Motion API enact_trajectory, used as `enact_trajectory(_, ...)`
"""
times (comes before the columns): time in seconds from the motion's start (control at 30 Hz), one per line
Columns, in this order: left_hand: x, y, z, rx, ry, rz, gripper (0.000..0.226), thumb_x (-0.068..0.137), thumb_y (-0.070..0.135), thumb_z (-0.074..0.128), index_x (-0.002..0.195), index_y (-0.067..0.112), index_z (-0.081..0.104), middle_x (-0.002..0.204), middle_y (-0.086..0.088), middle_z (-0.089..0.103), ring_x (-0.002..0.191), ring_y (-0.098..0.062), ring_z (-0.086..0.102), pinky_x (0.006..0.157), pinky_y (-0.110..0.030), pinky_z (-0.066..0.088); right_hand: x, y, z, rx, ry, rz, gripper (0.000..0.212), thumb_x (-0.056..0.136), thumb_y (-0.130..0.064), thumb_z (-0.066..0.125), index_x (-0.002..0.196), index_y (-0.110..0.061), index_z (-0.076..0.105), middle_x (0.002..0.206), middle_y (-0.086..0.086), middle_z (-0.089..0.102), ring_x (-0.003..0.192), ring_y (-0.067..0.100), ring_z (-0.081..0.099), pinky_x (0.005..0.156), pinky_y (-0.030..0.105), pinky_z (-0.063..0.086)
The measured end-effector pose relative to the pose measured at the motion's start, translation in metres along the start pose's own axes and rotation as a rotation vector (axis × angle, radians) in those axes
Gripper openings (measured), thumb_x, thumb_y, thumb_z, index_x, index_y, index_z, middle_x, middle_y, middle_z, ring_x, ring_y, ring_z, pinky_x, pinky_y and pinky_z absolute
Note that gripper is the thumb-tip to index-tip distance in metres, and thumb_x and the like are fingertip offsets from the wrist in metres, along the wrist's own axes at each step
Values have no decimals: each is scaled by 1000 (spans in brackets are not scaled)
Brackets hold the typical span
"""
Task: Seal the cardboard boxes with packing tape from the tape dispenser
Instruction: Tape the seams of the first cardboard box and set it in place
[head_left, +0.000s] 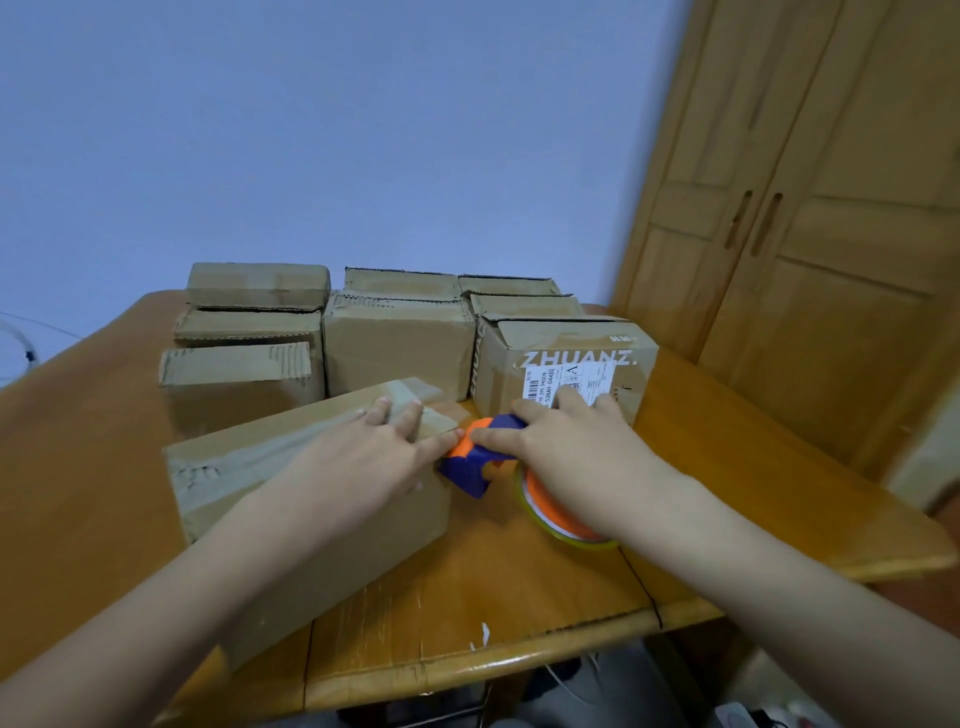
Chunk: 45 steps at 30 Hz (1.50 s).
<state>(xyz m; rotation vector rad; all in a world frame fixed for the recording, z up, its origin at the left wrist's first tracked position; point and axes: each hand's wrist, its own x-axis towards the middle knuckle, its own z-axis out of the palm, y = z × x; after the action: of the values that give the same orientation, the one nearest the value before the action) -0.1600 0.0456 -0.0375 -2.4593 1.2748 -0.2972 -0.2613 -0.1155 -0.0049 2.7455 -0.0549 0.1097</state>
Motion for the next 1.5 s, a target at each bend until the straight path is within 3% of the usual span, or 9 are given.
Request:
enact_trajectory(0.33,1,-3,-2,-24,-38,8,58,103,32,32,153,31,1,154,-16,19,136,-34,30,108,-38,33,1,-4,-15,-60,-20,-61,54,101,-9,34,142,-44,30,120,8,48,113,36,41,79,45,30)
enact_trajectory(0.5,-1,-5,-3,-92,-10,18,60,102,32,39,153,32,6,150,-12,25,133,-30,34,105,-35,34,21,10,-43,-20,-186,-167,66,92,1,32,136,-47,44,107,4,56,98,28,52,70,33,40)
enact_trajectory(0.63,-2,-6,0,-153,22,14,56,101,32,43,151,33,17,149,-8,30,134,-29,35,103,-37,38,34,16,-53,51,-326,-226,72,84,9,33,136,-38,50,112,4,63,83,22,50,62,29,39)
enact_trajectory(0.77,-3,-7,0,-199,70,19,53,100,31,46,148,34,24,146,-7,35,133,-28,38,101,-37,39,44,16,-55,38,-372,-219,69,85,11,35,132,-35,54,110,7,64,79,21,48,65,29,40)
enact_trajectory(0.9,-5,-8,-1,-226,87,21,49,99,31,47,145,34,30,139,-6,38,128,-26,41,90,-36,41,61,8,-71,-3,-432,-175,44,92,-6,51,125,-34,60,109,-1,67,92,25,64,80,35,55)
enact_trajectory(1.03,-5,-7,-1,-249,92,6,49,100,31,46,146,34,30,140,-6,38,130,-27,40,89,-36,42,72,1,-91,-206,-481,-197,49,92,-7,42,124,-40,56,110,-3,64,89,23,60,75,33,51)
enact_trajectory(1.2,-7,-8,-3,-271,66,-11,49,99,30,48,145,33,32,146,-8,36,133,-29,40,98,-39,41,69,19,-78,-94,-516,-212,55,90,-1,37,129,-34,57,119,-1,63,102,24,60,83,36,54)
enact_trajectory(1.37,-7,-7,-3,-234,88,8,52,100,30,46,147,38,27,145,-6,36,132,-28,42,98,-38,42,51,15,-43,112,-657,-295,60,87,9,36,129,-29,57,98,-1,61,68,11,55,50,14,46)
enact_trajectory(1.5,-5,-9,-1,-213,82,15,51,101,30,43,148,39,25,143,-5,36,134,-29,37,98,-37,41,31,41,-15,487,-409,-257,76,75,18,36,113,-43,62,103,-7,68,100,19,63,88,35,50)
